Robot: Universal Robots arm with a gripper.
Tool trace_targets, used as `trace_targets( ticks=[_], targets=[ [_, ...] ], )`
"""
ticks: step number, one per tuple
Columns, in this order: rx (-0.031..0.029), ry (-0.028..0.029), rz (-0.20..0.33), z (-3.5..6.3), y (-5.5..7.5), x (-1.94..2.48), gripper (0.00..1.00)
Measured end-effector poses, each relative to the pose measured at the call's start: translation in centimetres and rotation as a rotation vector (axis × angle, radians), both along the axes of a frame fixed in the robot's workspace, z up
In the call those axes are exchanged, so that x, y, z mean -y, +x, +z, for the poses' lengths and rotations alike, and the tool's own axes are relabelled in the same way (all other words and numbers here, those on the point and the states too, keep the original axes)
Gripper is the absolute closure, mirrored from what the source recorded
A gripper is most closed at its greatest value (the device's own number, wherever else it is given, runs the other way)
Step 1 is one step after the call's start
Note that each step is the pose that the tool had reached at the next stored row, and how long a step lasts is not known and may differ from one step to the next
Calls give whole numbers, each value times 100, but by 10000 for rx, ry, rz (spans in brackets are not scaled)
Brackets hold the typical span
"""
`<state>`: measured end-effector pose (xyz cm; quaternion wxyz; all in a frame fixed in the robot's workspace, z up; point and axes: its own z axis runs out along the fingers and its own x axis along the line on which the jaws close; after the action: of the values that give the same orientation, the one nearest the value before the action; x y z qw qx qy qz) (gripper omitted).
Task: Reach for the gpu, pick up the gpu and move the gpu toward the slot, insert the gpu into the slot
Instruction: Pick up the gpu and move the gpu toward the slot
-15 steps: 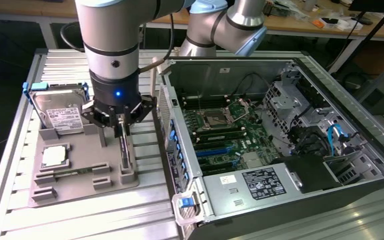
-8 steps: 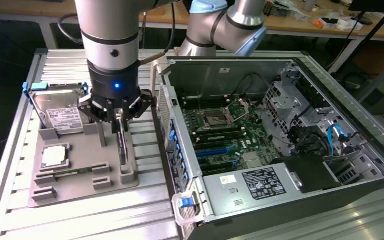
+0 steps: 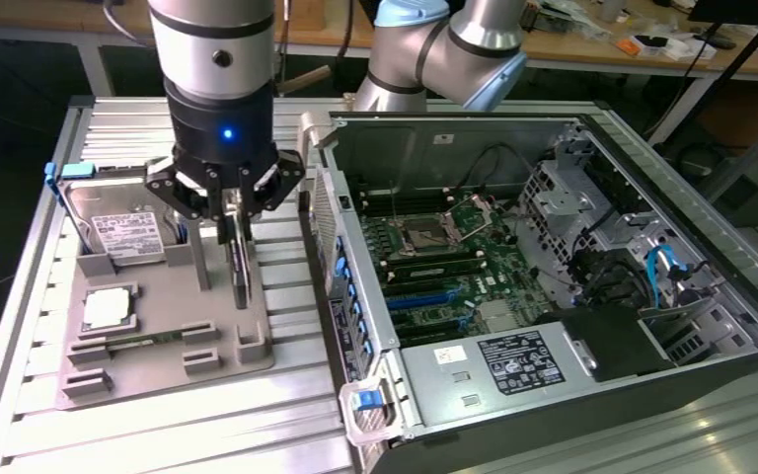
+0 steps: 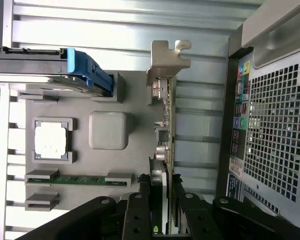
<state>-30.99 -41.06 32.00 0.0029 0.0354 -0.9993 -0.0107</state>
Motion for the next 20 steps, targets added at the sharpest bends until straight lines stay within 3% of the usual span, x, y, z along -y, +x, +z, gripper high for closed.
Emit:
trace_targets(
  ticks=[20],
  targets=[
    [1,1,0,935,0,-7,73]
  ],
)
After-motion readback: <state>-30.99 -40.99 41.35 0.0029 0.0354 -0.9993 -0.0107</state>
